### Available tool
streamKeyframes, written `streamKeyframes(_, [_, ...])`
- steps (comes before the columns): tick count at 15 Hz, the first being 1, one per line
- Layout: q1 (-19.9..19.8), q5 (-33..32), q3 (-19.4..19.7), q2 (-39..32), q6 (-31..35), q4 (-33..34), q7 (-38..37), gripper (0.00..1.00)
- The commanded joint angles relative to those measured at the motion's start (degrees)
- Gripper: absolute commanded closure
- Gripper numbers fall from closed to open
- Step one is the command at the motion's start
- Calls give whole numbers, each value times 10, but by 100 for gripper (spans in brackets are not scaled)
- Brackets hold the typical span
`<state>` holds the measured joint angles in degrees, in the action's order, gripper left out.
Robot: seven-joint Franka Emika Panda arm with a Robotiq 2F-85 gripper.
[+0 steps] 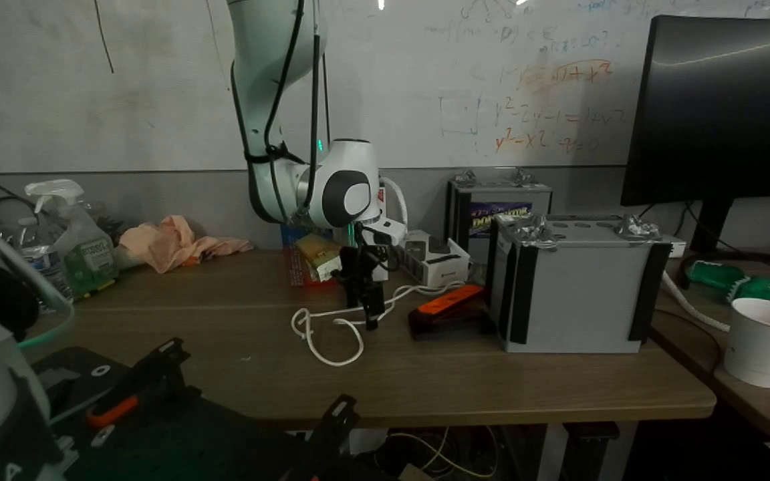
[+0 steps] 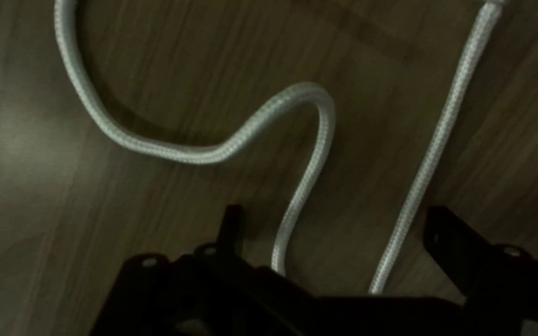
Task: Place the white ropes inside the blue box then push the box to the left
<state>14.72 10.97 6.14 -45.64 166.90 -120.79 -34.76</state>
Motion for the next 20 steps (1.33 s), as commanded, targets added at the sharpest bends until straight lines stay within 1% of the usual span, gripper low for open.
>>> streamKeyframes(1, [5, 14, 2, -2, 6, 7, -2, 0])
streamKeyframes(13, [-12, 27, -15, 11, 30, -6, 10, 0])
streamKeyframes(18, [-12, 33, -13, 9, 36, -5, 10, 0])
streamKeyframes(19, [-7, 31, -8, 8, 39, -6, 9, 25])
streamKeyframes(20, [-3, 30, -3, 7, 37, -5, 6, 27])
